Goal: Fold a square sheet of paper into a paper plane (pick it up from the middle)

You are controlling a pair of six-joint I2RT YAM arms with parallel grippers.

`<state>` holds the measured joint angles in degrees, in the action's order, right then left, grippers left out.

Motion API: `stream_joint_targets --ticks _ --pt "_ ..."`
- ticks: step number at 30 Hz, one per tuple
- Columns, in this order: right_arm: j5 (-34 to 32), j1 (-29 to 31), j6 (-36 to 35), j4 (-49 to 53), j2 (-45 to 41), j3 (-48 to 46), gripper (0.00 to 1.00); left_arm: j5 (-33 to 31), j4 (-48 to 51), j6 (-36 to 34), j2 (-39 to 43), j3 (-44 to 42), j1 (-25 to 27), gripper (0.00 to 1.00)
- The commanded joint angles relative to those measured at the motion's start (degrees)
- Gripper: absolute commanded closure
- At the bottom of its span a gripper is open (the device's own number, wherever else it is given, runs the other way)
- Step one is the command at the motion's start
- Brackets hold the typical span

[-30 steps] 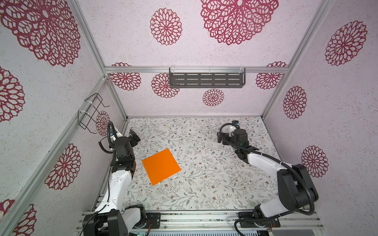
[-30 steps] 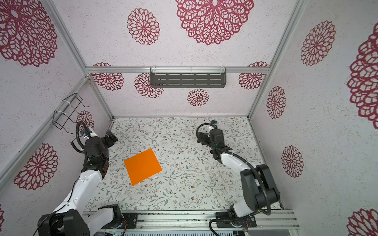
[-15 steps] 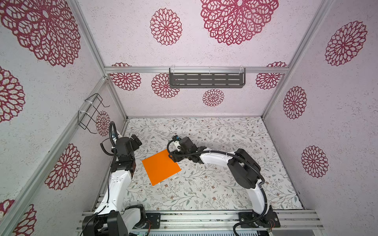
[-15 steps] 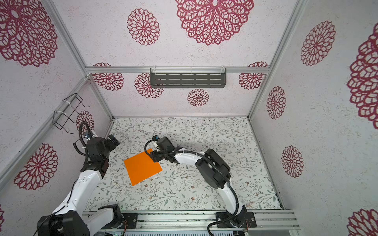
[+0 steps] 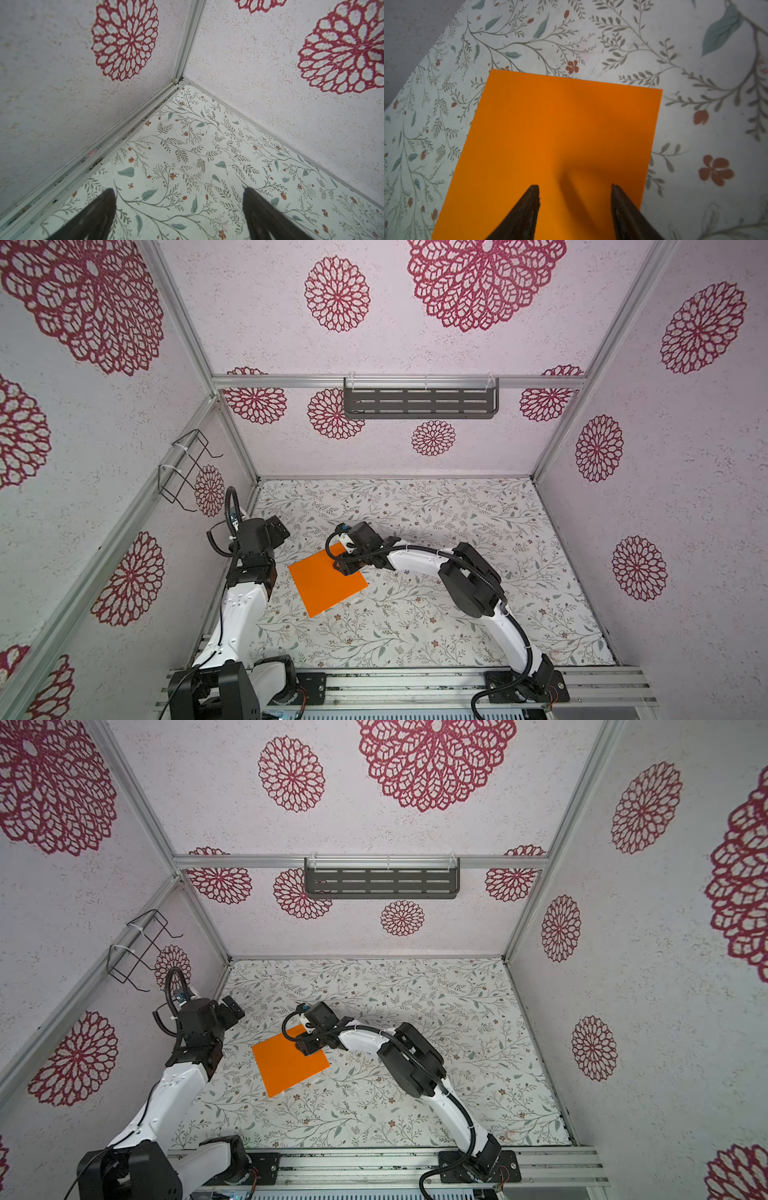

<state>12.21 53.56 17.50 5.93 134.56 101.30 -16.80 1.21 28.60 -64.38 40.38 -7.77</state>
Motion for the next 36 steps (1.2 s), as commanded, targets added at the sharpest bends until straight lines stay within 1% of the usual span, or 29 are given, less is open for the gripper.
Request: stream_joint_targets --ticks 1,4,10,12,16,20,22,26,28,31,36 --pt "-2.7 -0.8 0.2 2.5 -2.4 -3.3 0.42 1.2 1.2 1.4 -0.6 2.3 0.1 0.03" --pt "-5.1 -2.5 2.7 0.5 -6.1 -10.5 0.41 2.8 2.8 1.7 -1.2 3.4 0.2 0.03" --pt "-9.0 -7.5 7.0 -5.0 -16.5 -29.1 0.41 7.7 8.1 2.7 -4.2 7.2 2.1 0.03" --pt "-10.4 -9.2 7.7 -6.0 -20.0 -34.3 0.41 9.3 10.1 2.9 -5.5 8.5 4.0 0.03" --pt "-11.2 -13.3 8.6 -7.7 -25.4 -42.4 0.41 13.3 15.4 2.8 -9.4 12.1 10.3 0.03" --pt "-7.3 -15.9 9.8 -8.0 -28.1 -43.8 0.41 17.3 20.7 3.8 -15.3 16.6 17.6 0.03" --pt "-4.1 -16.7 11.6 -9.1 -30.6 -43.7 0.41 19.9 23.6 6.2 -19.4 19.5 21.8 0.03" --pt "-1.9 -17.9 15.9 -10.3 -35.0 -43.5 0.41 24.6 30.3 12.7 -28.2 26.0 28.0 0.02" --pt "-1.5 -18.3 17.5 -9.4 -35.5 -43.3 0.42 27.2 32.2 14.6 -31.9 28.4 30.2 0.00" --pt "-1.1 -18.7 18.7 -8.1 -35.5 -43.8 0.44 29.9 33.0 16.6 -36.3 30.8 33.6 0.03" --pt "-0.1 -19.9 20.1 -7.7 -34.6 -44.7 0.49 31.1 35.8 16.5 -42.2 35.3 36.7 0.07"
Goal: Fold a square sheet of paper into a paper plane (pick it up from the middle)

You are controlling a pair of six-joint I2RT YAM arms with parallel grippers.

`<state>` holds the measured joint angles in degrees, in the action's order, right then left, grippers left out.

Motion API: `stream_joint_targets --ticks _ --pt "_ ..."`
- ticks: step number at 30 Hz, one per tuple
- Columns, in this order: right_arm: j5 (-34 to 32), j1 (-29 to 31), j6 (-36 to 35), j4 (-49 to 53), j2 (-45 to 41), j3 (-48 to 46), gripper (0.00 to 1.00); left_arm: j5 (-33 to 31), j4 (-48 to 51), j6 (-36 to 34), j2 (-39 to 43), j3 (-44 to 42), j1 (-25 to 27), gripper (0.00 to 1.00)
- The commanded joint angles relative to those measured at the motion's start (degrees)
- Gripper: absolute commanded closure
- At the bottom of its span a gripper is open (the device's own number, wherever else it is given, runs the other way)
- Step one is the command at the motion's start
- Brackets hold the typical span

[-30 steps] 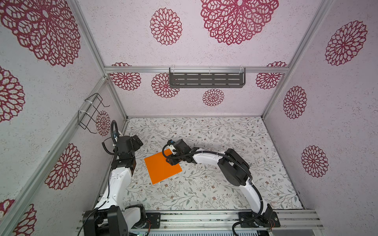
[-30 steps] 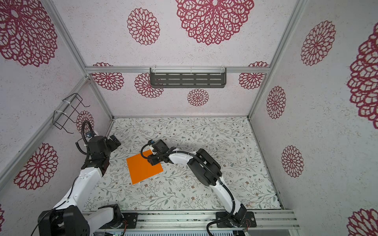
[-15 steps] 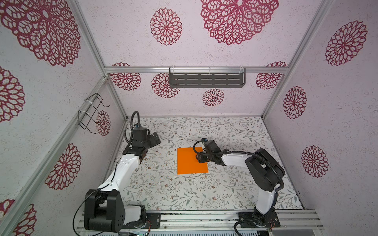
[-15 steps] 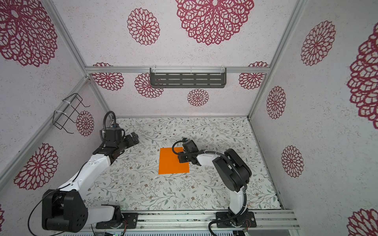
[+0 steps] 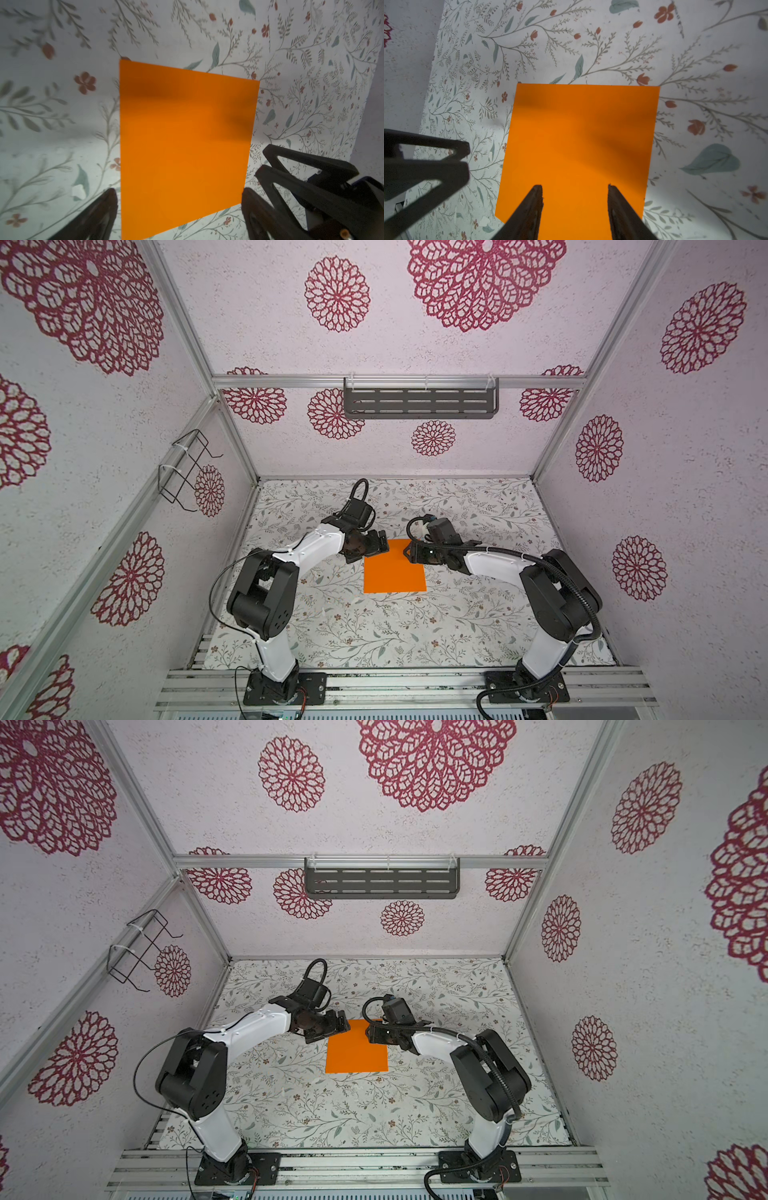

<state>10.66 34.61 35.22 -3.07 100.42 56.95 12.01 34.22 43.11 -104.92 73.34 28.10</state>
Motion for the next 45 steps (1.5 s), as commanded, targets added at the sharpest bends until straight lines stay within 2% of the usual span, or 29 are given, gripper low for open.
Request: stream_joint_targets --ticks 1,7,22,38,45 --pt "2.0 -1.2 2.8 1.1 -0.2 -0.6 0.50 3.1 2.9 1.8 -2.7 3.0 1.1 0.08" --pt "4.3 -2.1 3.8 0.1 1.8 -1.1 0.55 6.6 2.0 2.1 -7.0 5.5 2.1 0.12" --pt "6.9 -3.2 5.7 -2.2 4.7 -4.1 0.58 5.5 3.0 1.1 -13.1 7.2 2.2 0.10" --pt "14.9 -4.0 8.6 -9.4 9.0 -4.7 0.58 8.4 -2.0 3.1 -12.1 1.8 0.5 0.07" --pt "21.0 -4.0 8.7 -13.8 10.8 -4.1 0.60 8.3 -2.1 3.1 -12.1 1.7 0.3 0.13"
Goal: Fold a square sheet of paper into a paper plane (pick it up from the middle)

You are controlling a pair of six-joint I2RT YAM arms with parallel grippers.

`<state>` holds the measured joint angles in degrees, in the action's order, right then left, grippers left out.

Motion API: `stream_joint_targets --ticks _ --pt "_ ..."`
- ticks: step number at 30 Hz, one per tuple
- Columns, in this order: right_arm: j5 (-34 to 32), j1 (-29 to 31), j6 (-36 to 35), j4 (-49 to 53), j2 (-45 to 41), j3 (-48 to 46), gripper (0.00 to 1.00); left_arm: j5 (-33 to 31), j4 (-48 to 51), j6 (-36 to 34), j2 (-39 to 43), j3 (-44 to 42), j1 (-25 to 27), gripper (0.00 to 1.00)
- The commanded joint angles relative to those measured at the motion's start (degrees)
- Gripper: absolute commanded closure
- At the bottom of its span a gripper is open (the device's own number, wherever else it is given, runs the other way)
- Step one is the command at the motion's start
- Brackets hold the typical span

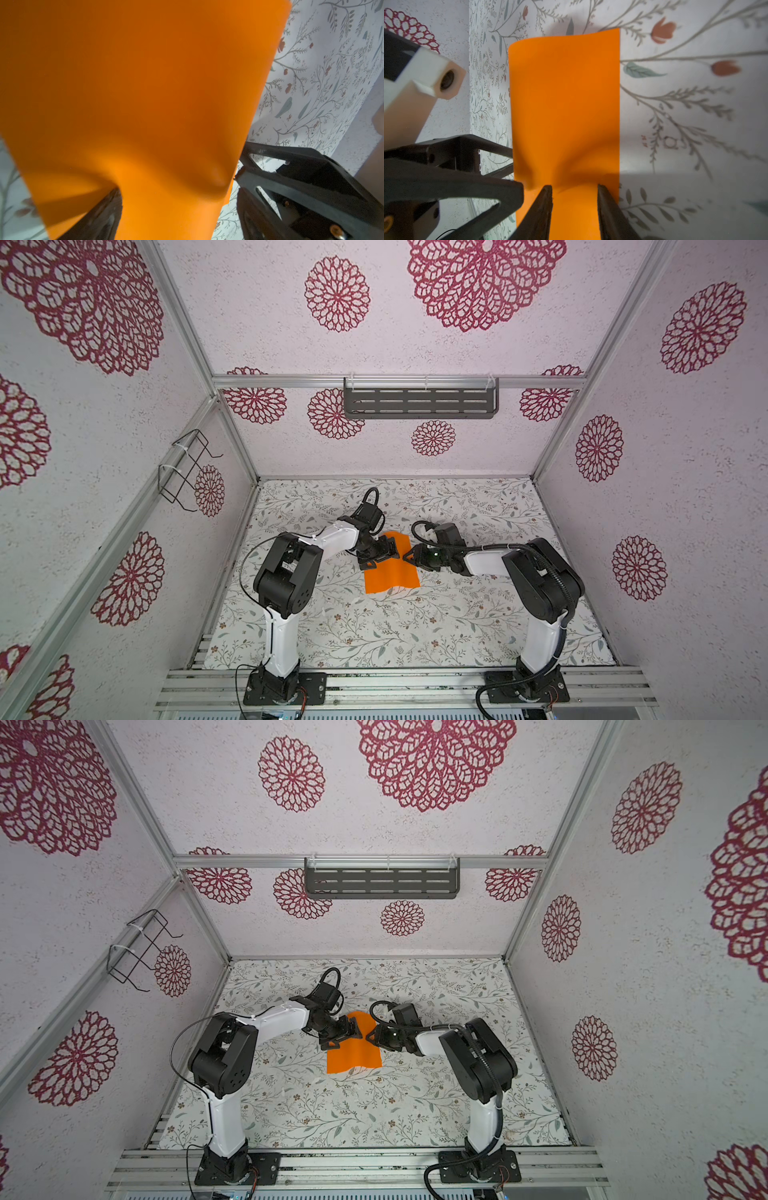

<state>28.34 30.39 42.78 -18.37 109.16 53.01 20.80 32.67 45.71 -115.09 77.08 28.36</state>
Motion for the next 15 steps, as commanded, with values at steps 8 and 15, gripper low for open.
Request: stream_joint_targets --ticks 8,15 --pt "6.1 0.5 1.2 -0.2 3.0 0.9 0.60 -0.2 -1.3 0.8 -1.8 -1.8 -0.2 0.28" --pt "4.3 -0.8 2.3 -5.9 -3.3 -3.7 0.57 1.9 -4.8 -1.0 0.0 -2.8 -0.5 0.51"
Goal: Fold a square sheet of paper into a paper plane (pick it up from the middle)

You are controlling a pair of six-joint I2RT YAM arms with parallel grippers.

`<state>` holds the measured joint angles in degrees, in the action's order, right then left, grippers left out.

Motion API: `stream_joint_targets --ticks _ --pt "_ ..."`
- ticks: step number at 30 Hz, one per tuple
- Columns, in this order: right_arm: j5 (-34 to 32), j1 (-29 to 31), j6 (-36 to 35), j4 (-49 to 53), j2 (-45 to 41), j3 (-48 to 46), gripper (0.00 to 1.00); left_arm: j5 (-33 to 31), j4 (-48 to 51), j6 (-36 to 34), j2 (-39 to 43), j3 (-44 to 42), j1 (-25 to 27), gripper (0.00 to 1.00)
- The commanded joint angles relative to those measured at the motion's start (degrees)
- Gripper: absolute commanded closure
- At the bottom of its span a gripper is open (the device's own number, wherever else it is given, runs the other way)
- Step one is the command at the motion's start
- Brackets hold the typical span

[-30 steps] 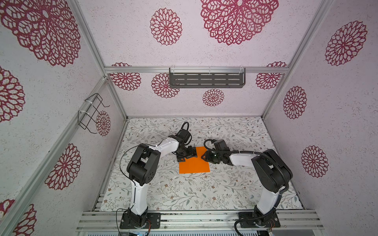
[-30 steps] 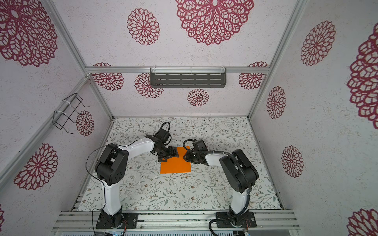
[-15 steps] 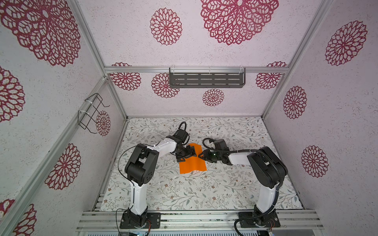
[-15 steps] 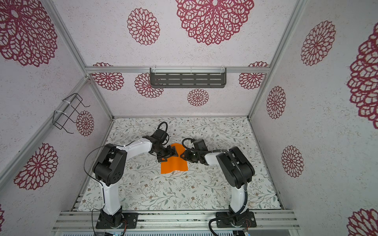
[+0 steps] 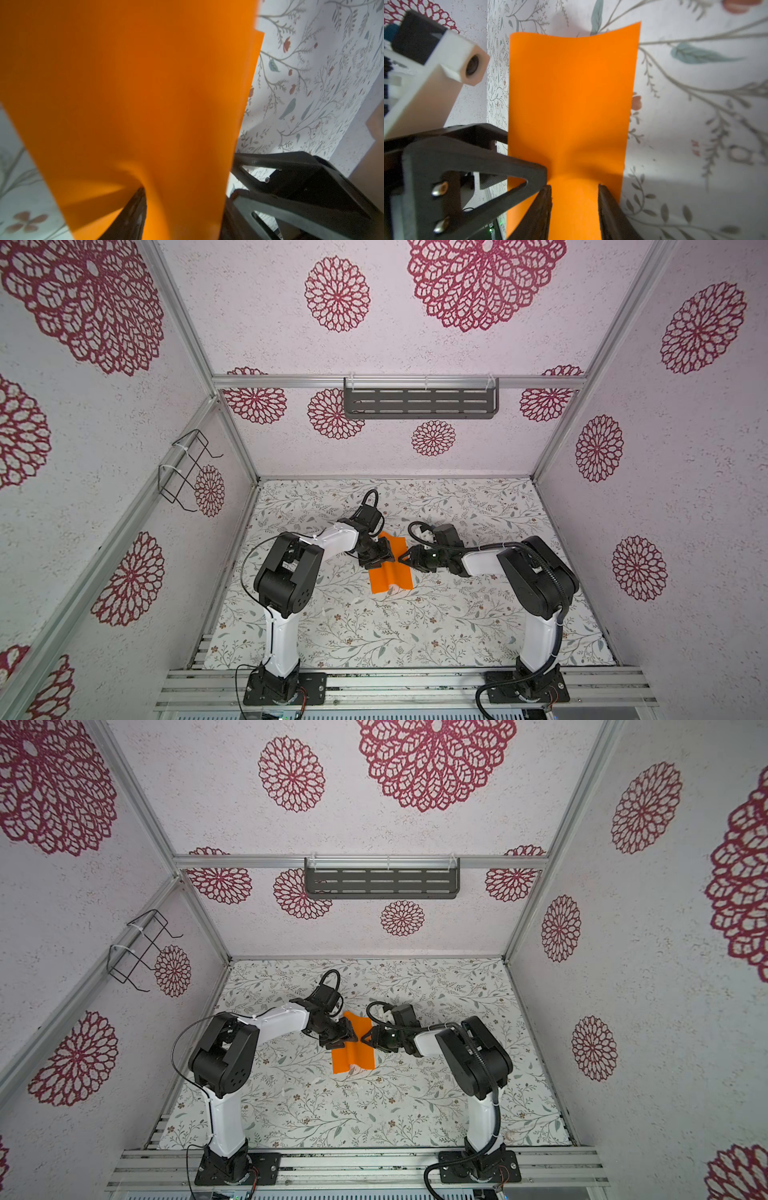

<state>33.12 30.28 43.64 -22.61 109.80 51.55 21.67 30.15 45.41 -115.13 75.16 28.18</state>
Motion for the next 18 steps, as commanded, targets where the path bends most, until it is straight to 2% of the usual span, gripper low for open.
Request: stream_joint_targets --ticks 1,6,11,18 --pt "-0.5 -1.2 2.0 -3.4 -5.3 -3.3 0.56 1.5 -2.9 -1.0 0.5 -1.1 -0.4 0.55" --pt "-1.9 -3.7 3.1 -6.8 -10.3 -6.9 0.52 5.3 -6.1 -2.2 4.9 -2.5 -1.2 0.66" --pt "-0.4 -5.5 3.0 -6.6 -11.5 -8.0 0.46 11.4 -11.5 -0.9 9.3 -5.4 -2.4 0.66" --pt "5.5 -5.8 7.8 -13.8 -9.9 -8.6 0.32 16.0 -16.8 1.6 11.0 -7.7 -3.2 0.65"
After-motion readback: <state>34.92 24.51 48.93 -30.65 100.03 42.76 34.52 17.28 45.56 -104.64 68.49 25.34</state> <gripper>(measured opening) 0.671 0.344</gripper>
